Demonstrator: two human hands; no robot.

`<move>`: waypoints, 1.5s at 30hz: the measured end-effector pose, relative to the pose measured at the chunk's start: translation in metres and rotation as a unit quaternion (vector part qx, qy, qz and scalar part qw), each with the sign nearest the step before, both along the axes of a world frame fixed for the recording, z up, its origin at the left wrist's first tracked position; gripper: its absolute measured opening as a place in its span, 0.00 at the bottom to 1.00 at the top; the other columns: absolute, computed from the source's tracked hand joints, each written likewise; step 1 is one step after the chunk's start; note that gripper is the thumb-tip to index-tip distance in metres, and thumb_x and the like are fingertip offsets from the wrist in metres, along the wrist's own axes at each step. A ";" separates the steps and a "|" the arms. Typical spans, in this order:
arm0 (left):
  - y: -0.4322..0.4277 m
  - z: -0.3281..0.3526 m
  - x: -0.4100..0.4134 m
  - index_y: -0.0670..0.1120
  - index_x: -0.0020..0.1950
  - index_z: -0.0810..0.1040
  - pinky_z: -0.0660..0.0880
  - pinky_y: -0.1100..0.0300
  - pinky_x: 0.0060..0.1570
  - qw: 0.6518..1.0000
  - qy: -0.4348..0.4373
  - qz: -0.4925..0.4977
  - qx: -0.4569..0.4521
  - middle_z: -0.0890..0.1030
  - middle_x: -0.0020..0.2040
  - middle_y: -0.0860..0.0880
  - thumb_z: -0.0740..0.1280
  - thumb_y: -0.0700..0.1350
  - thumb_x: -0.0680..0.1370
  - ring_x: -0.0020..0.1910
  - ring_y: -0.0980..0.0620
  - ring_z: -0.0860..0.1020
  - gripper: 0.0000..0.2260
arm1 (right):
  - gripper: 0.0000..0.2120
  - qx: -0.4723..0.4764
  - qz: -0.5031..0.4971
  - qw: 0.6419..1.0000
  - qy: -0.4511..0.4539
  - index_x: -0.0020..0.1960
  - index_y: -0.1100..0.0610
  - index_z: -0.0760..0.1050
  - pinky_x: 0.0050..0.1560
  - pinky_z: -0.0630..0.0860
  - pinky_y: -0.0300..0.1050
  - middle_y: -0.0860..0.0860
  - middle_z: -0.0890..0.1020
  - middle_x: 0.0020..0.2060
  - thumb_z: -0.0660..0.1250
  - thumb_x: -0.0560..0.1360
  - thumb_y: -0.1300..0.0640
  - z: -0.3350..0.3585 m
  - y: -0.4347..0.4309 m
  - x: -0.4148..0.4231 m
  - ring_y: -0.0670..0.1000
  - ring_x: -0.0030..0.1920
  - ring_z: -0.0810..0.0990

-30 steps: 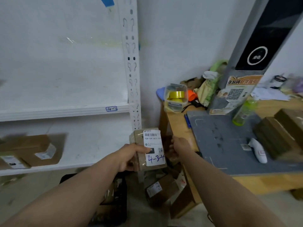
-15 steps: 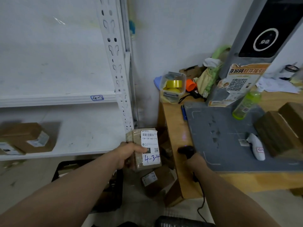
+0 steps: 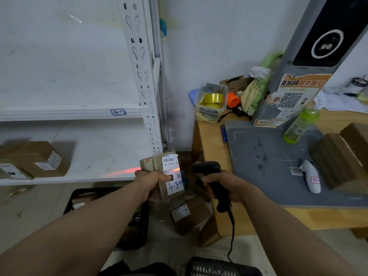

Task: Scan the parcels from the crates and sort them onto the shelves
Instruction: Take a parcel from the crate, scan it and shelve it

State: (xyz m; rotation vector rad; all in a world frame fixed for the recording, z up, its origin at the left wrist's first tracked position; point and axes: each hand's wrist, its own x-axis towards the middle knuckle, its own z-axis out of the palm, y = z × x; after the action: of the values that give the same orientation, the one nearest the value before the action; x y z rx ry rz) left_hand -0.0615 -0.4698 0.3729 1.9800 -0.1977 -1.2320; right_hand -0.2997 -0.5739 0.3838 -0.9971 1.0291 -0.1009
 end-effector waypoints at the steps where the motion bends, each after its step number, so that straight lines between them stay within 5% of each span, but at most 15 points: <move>1: 0.000 0.001 -0.002 0.42 0.64 0.66 0.82 0.49 0.33 1.000 -0.004 0.004 -0.002 0.82 0.53 0.40 0.82 0.40 0.64 0.47 0.40 0.83 0.35 | 0.18 -0.006 0.009 1.000 -0.015 0.63 0.61 0.76 0.41 0.77 0.49 0.55 0.81 0.39 0.73 0.74 0.61 0.004 0.000 0.002 0.53 0.37 0.80; 17: 0.005 0.001 -0.010 0.46 0.62 0.62 0.81 0.39 0.52 0.999 -0.039 0.014 -0.006 0.78 0.54 0.41 0.82 0.39 0.66 0.55 0.38 0.80 0.35 | 0.17 -0.036 -0.001 0.997 -0.067 0.62 0.60 0.77 0.42 0.79 0.47 0.53 0.81 0.40 0.73 0.75 0.59 0.016 0.011 0.014 0.51 0.38 0.79; 27: 0.005 -0.001 -0.006 0.45 0.63 0.63 0.81 0.43 0.46 0.999 -0.039 0.007 -0.022 0.79 0.54 0.41 0.82 0.39 0.66 0.54 0.40 0.79 0.35 | 0.20 -0.023 0.000 0.998 -0.061 0.63 0.63 0.76 0.42 0.79 0.48 0.54 0.81 0.41 0.75 0.74 0.58 0.007 0.003 0.011 0.51 0.38 0.80; 31: 0.006 -0.002 0.001 0.43 0.65 0.66 0.82 0.39 0.47 0.999 -0.022 -0.001 -0.033 0.81 0.55 0.41 0.83 0.39 0.63 0.53 0.39 0.81 0.36 | 0.14 -0.089 -0.052 0.991 0.079 0.58 0.61 0.77 0.42 0.79 0.49 0.57 0.80 0.43 0.74 0.74 0.62 -0.015 -0.005 0.007 0.55 0.41 0.79; 35: 0.008 -0.001 0.010 0.44 0.65 0.68 0.82 0.43 0.46 0.997 0.029 -0.058 -0.047 0.85 0.52 0.43 0.84 0.41 0.60 0.49 0.42 0.84 0.38 | 0.09 -0.209 -0.021 0.933 0.293 0.53 0.60 0.74 0.48 0.77 0.51 0.56 0.77 0.44 0.69 0.74 0.66 -0.048 -0.019 -0.004 0.57 0.49 0.79; 38: 0.005 -0.017 0.023 0.45 0.68 0.71 0.80 0.40 0.54 0.991 0.051 -0.107 -0.056 0.87 0.51 0.47 0.86 0.46 0.47 0.50 0.43 0.86 0.51 | 0.07 -0.253 0.004 0.901 0.353 0.56 0.60 0.75 0.59 0.78 0.53 0.58 0.79 0.49 0.65 0.77 0.64 -0.065 -0.024 -0.010 0.60 0.57 0.80; 40: 0.005 -0.025 0.028 0.46 0.68 0.72 0.80 0.41 0.56 0.989 0.056 -0.119 -0.061 0.87 0.51 0.47 0.86 0.47 0.46 0.50 0.43 0.86 0.52 | 0.09 -0.265 0.019 0.889 0.372 0.59 0.60 0.75 0.60 0.78 0.53 0.58 0.79 0.52 0.63 0.80 0.62 -0.073 -0.026 -0.013 0.59 0.58 0.79; 45: 0.009 -0.014 0.025 0.46 0.67 0.74 0.78 0.40 0.59 0.985 0.069 -0.149 -0.060 0.87 0.52 0.49 0.85 0.47 0.50 0.54 0.43 0.85 0.46 | 0.18 -0.261 0.040 0.871 0.414 0.68 0.58 0.72 0.34 0.70 0.41 0.50 0.74 0.45 0.67 0.79 0.56 -0.101 -0.037 -0.020 0.47 0.38 0.73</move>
State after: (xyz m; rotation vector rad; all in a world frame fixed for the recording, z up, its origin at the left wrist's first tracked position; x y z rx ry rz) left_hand -0.0360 -0.4609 0.3584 1.7971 -0.5011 -1.5028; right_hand -0.3193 -0.6109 0.2827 -1.6437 1.7988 0.1456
